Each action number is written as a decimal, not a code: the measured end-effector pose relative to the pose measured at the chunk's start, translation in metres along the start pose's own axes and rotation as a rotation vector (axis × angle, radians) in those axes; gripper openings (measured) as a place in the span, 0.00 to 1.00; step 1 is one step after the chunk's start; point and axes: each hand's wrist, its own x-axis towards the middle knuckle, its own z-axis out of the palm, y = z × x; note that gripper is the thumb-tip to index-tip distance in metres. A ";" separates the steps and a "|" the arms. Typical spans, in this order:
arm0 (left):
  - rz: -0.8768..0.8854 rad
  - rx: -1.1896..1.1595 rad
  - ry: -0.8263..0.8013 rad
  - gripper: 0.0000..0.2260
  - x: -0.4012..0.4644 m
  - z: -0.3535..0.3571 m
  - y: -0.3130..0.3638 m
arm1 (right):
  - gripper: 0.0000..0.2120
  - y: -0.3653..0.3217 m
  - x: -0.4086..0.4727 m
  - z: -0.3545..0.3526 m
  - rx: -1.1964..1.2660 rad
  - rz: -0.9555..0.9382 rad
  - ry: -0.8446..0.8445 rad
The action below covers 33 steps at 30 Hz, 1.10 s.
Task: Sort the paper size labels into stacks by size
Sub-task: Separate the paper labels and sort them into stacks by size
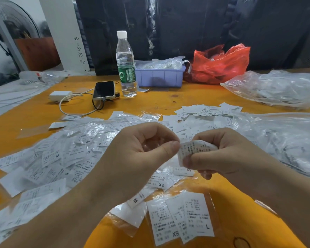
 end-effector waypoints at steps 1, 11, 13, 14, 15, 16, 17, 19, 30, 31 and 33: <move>-0.007 0.005 -0.017 0.05 0.000 0.000 0.000 | 0.04 0.000 0.000 0.000 -0.007 -0.003 0.000; -0.092 -0.093 -0.078 0.06 0.002 -0.003 0.000 | 0.03 -0.001 -0.002 -0.001 0.175 -0.008 -0.035; -0.116 -0.121 -0.090 0.07 0.002 -0.004 -0.001 | 0.03 -0.002 -0.003 0.000 0.162 -0.047 -0.017; -0.118 -0.128 -0.099 0.07 0.002 -0.004 -0.001 | 0.05 -0.003 -0.003 0.001 0.144 -0.064 -0.010; -0.118 -0.135 -0.111 0.07 0.002 -0.004 -0.001 | 0.08 -0.004 -0.003 0.001 0.122 -0.074 -0.001; -0.114 -0.139 -0.122 0.07 0.002 -0.003 -0.002 | 0.10 -0.003 -0.003 0.001 0.103 -0.079 0.009; -0.113 -0.140 -0.129 0.07 0.002 -0.003 -0.002 | 0.10 -0.003 -0.003 0.000 0.097 -0.078 0.011; -0.123 -0.138 -0.121 0.07 0.002 -0.003 -0.002 | 0.05 -0.002 -0.003 0.000 0.133 -0.065 -0.020; -0.152 -0.144 -0.118 0.08 0.002 -0.002 -0.001 | 0.07 0.000 -0.002 -0.001 0.150 -0.047 -0.008; -0.155 -0.146 -0.115 0.08 0.003 -0.002 -0.002 | 0.06 0.000 -0.002 -0.001 0.147 -0.048 -0.013; -0.151 -0.148 -0.116 0.08 0.002 -0.003 -0.002 | 0.08 -0.001 -0.003 0.000 0.104 -0.069 -0.001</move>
